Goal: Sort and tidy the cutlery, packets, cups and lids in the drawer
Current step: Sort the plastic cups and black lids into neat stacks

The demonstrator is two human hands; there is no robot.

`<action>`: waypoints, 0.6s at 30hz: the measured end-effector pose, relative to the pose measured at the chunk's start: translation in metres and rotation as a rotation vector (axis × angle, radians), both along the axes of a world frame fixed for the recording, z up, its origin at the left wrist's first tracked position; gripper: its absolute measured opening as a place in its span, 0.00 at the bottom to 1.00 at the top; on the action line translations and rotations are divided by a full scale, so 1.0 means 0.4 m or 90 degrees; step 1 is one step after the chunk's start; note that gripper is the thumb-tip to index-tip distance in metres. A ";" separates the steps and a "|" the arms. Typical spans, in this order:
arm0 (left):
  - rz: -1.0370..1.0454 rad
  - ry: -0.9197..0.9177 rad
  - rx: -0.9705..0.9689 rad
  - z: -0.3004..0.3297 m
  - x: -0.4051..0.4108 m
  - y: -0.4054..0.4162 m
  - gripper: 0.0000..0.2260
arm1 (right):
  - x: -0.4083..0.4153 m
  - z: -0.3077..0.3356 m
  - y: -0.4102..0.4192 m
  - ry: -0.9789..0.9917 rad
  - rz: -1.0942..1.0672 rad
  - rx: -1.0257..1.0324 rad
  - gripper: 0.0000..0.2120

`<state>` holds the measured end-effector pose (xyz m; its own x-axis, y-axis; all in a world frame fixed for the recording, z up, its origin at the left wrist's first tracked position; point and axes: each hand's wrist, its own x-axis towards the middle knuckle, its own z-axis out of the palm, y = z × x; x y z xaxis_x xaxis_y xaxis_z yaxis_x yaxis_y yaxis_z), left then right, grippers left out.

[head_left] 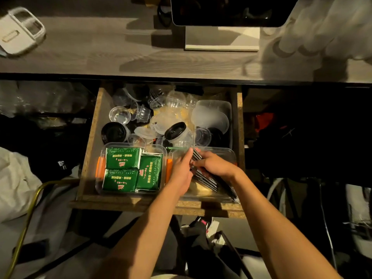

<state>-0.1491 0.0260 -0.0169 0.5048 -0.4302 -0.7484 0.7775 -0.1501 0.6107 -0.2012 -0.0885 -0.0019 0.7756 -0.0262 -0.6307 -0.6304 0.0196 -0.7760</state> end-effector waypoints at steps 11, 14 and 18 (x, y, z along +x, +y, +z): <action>0.105 -0.022 0.031 -0.051 0.033 -0.004 0.12 | -0.058 -0.094 -0.045 0.153 0.066 0.073 0.07; 0.133 0.047 0.048 -0.060 0.031 -0.013 0.11 | -0.076 -0.137 -0.052 0.195 0.098 -0.142 0.12; 0.108 0.152 0.079 -0.096 0.003 -0.016 0.15 | -0.075 -0.180 -0.028 0.198 0.169 -0.408 0.19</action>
